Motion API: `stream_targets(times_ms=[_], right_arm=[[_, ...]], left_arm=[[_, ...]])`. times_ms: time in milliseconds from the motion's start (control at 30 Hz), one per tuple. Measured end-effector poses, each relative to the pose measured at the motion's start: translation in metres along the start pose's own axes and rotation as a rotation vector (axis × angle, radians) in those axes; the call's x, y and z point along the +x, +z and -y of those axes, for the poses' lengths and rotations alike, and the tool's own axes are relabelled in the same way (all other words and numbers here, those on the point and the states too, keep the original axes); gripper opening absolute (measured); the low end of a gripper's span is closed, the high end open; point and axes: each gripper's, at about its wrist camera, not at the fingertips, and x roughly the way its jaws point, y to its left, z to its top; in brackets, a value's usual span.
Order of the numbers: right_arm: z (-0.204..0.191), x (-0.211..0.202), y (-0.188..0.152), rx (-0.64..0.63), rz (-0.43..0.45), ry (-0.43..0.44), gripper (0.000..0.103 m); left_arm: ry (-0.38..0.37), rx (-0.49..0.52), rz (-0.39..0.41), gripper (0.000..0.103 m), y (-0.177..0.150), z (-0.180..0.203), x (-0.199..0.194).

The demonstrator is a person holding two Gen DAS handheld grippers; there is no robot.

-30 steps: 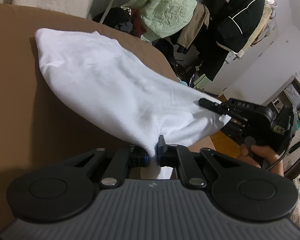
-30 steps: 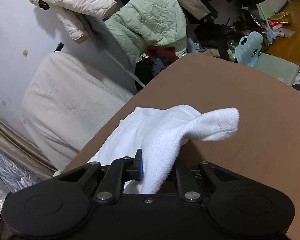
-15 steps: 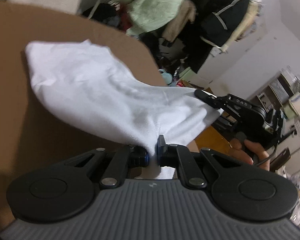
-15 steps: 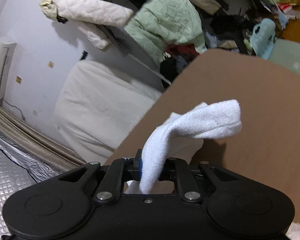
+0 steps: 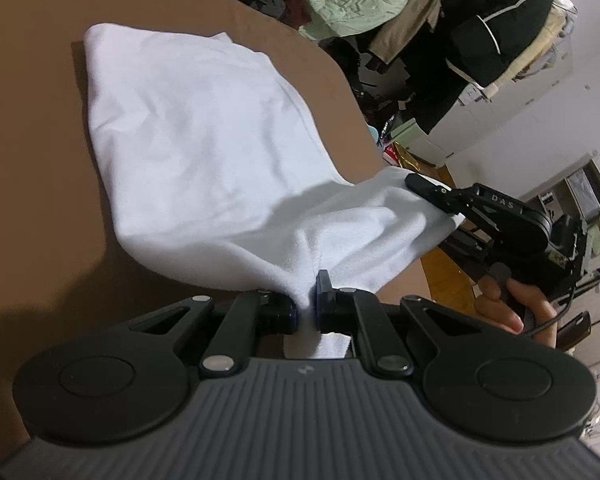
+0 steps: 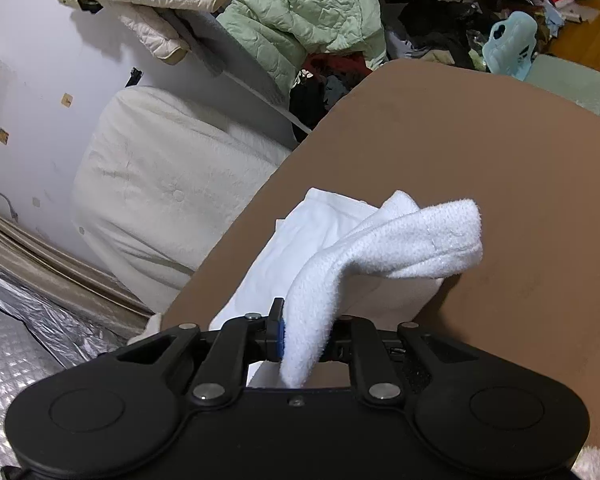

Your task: Fold clothes

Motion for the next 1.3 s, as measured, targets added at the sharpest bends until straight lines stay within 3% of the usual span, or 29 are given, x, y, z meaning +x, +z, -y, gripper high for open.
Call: stream_targets(times_ms=[733,1067,1167,1300], right_arm=[[-0.011,0.033,-0.007,-0.117,-0.005,-0.082,0.017],[0.008,0.036,0.003,-0.027,-0.036,0.001,0.017],[-0.005,0.043,0.018,-0.056,-0.060,0.011,0.017],[-0.039,0.061,0.049,-0.160,-0.080,-0.040,0.017]], left_arm=[[0.028,-0.035,0.012,0.008,0.023,-0.034,0.027],[-0.006,-0.045,0.029,0.007,0.029,-0.041,0.030],[-0.014,-0.014,0.042,0.007,0.045,-0.037,0.026],[-0.019,0.028,0.086,0.007,0.084,-0.027,0.015]])
